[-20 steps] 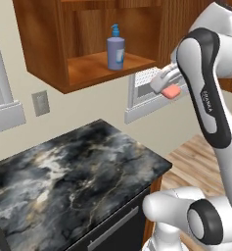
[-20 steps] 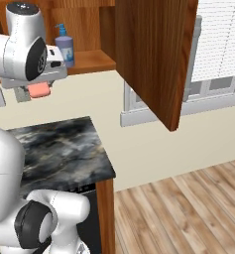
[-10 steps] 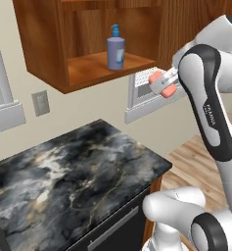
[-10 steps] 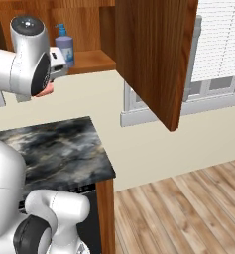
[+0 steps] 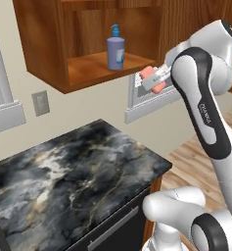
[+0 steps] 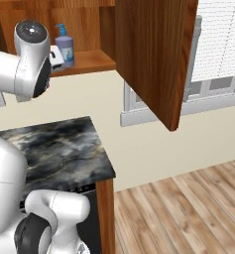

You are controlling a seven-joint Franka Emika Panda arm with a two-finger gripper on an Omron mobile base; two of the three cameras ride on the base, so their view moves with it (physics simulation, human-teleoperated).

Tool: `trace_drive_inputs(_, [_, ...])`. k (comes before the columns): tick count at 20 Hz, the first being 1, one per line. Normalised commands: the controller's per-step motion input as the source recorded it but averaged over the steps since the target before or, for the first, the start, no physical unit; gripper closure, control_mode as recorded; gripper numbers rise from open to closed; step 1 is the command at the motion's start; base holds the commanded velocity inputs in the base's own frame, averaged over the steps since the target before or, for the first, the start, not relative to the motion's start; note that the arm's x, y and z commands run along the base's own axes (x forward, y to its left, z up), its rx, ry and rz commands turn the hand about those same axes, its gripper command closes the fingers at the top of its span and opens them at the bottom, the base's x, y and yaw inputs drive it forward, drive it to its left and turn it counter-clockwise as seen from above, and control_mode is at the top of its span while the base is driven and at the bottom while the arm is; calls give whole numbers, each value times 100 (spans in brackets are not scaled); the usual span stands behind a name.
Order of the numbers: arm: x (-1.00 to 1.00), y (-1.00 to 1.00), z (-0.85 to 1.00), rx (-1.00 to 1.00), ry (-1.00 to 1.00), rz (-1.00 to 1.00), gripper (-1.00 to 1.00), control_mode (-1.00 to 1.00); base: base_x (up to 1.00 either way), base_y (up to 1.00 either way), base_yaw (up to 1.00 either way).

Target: Pick up the bar soap and soap dispenser from the sink, and place them back in the cabinet, and close the cabinet door.

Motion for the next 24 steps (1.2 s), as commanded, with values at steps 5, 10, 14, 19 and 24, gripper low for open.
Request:
trace_drive_inputs(5, [28, 20, 33, 4, 0, 4, 100, -100, 0, 0, 0])
trace_drive_inputs(10, [36, 15, 25, 3, 0, 3, 100, -100, 0, 0, 0])
trace_drive_inputs(14, [28, 20, 4, 0, 0, 3, 100, -100, 0, 0, 0])
trace_drive_inputs(19, [28, 26, 0, 0, 0, 3, 100, -100, 0, 0, 0])
trace_drive_inputs(24, [28, 27, 0, 0, 0, 2, 100, -100, 0, 0, 0])
